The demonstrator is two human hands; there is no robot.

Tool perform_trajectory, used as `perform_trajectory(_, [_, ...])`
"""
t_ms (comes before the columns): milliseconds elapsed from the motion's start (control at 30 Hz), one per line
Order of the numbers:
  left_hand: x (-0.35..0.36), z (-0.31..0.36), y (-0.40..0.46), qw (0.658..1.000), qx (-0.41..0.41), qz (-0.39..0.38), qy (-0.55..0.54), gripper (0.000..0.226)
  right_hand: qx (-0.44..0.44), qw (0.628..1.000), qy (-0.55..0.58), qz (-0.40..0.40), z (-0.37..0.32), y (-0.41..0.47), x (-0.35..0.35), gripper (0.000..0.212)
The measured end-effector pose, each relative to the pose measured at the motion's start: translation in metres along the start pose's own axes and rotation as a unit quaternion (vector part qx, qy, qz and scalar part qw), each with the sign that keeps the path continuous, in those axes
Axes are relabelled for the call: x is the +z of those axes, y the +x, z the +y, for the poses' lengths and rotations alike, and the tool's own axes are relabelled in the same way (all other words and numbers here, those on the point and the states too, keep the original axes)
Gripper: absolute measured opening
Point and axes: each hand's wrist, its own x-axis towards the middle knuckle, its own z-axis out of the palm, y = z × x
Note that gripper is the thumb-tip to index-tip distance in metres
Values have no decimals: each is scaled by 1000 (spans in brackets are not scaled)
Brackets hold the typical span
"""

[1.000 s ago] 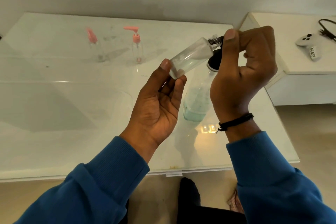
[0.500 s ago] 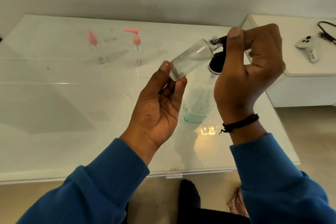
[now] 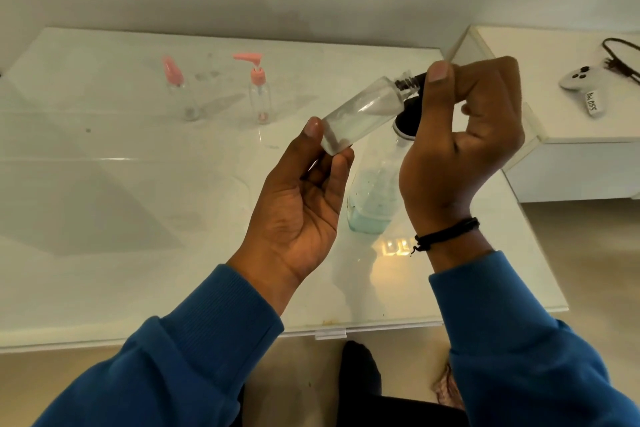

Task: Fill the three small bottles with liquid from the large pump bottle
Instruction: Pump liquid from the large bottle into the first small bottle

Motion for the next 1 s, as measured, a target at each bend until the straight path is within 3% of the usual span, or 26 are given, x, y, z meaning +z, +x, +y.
perform_trajectory(1000, [1,1,0,1000,-3,-1,-2,59,-10,1000,3,-1,-1,2,1,31])
